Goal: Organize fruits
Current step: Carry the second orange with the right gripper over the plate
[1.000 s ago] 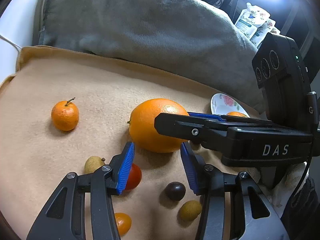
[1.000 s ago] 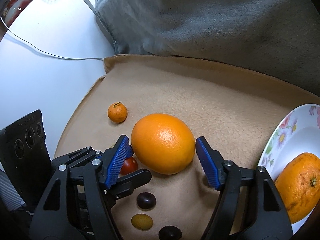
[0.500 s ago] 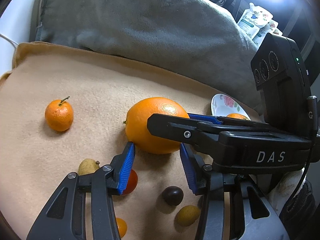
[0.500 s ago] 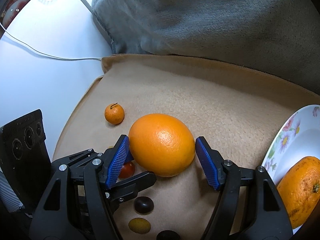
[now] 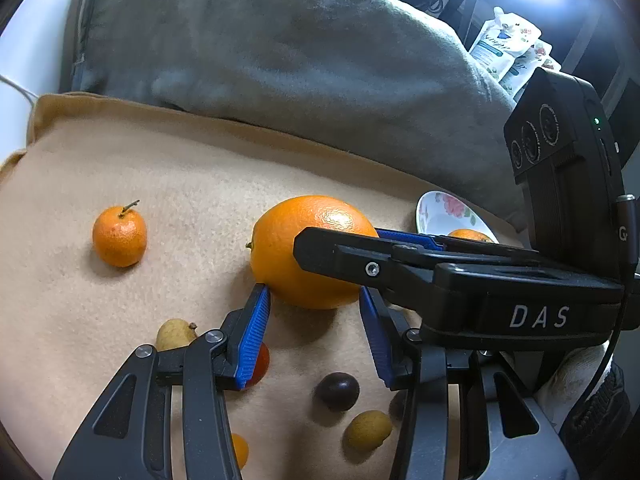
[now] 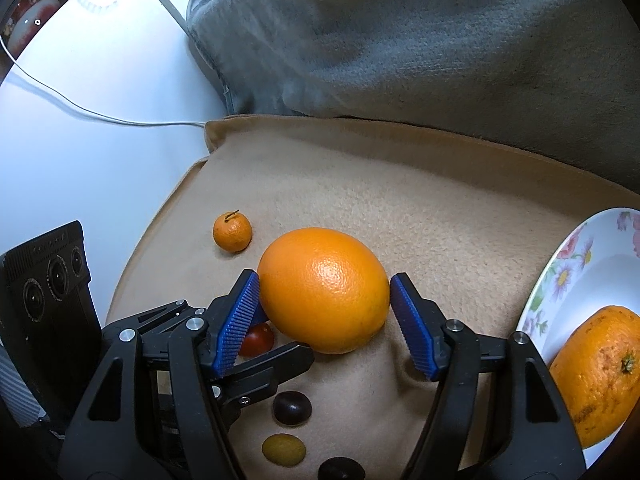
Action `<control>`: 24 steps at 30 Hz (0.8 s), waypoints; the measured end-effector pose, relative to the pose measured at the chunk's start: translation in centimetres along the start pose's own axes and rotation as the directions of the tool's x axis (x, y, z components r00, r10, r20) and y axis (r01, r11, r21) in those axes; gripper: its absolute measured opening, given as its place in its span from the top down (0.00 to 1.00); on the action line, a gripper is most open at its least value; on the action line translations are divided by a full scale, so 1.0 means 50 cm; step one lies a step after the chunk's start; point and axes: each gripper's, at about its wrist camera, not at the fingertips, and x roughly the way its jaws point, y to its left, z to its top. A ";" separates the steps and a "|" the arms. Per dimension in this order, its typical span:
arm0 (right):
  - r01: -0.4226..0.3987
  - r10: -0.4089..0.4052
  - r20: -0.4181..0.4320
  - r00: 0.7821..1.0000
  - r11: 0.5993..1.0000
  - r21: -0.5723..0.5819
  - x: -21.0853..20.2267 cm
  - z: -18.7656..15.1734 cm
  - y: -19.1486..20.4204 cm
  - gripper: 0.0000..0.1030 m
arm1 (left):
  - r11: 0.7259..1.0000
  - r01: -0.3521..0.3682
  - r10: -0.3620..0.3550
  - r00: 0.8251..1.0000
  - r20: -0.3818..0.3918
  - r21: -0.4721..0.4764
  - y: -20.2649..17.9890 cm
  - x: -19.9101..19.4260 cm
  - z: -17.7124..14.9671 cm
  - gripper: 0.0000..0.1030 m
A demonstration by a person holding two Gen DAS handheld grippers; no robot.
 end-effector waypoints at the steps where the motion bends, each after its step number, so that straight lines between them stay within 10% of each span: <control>1: 0.001 -0.001 0.002 1.000 1.000 0.000 -0.002 0.000 0.000 0.32 | 1.000 0.000 0.000 1.000 0.002 0.003 -0.002 -0.001 0.001 0.56; 24: 0.040 -0.045 0.132 0.990 0.998 0.042 -0.177 -0.003 -0.071 0.32 | 0.991 0.056 -0.062 0.997 0.043 0.124 -0.136 0.005 0.044 0.56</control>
